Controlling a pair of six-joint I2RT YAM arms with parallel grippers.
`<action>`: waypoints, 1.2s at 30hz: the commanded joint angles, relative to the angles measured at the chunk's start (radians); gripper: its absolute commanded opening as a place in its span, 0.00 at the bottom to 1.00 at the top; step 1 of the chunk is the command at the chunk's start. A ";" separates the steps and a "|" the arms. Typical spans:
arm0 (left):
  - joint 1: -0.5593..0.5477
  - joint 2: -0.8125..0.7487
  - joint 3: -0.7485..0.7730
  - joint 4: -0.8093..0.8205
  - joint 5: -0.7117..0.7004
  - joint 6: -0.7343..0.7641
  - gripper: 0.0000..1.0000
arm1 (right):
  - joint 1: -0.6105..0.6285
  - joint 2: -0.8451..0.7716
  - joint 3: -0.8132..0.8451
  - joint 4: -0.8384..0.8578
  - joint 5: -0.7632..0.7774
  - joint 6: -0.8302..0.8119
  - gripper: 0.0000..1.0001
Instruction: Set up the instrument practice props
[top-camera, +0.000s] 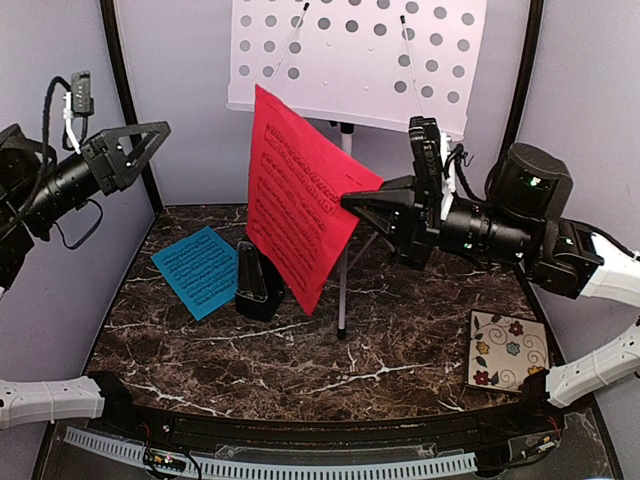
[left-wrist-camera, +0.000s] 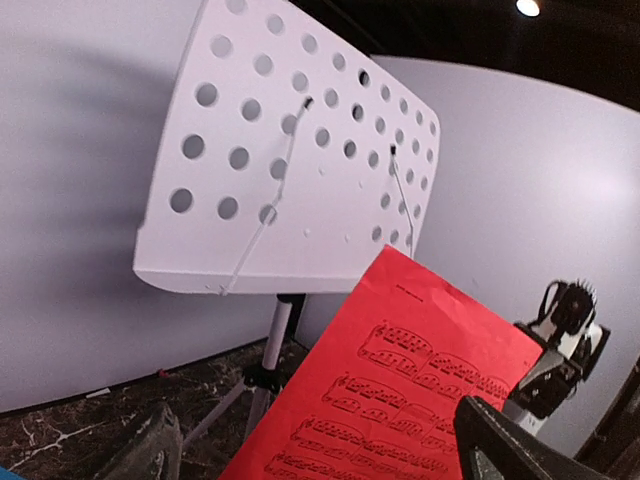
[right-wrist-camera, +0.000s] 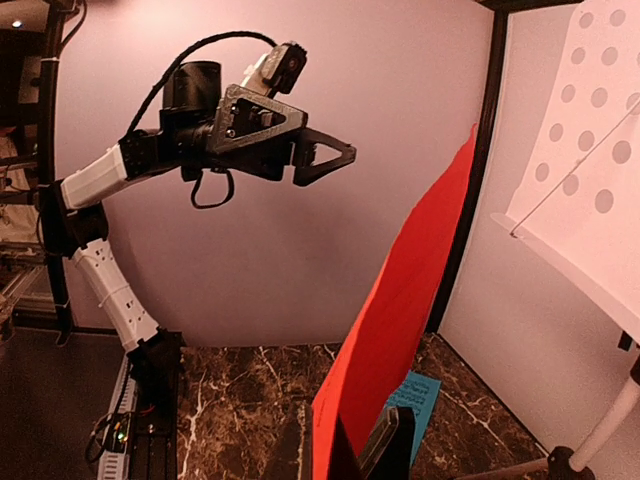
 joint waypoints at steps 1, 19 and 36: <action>0.001 0.100 -0.014 -0.137 0.354 0.251 0.97 | -0.005 -0.047 -0.019 -0.218 -0.141 -0.025 0.00; -0.001 0.030 -0.352 0.168 0.568 0.231 0.89 | -0.004 -0.059 0.100 -0.439 -0.286 -0.035 0.00; -0.078 0.074 -0.387 0.370 0.687 0.193 0.66 | -0.004 -0.059 0.131 -0.430 -0.241 -0.026 0.00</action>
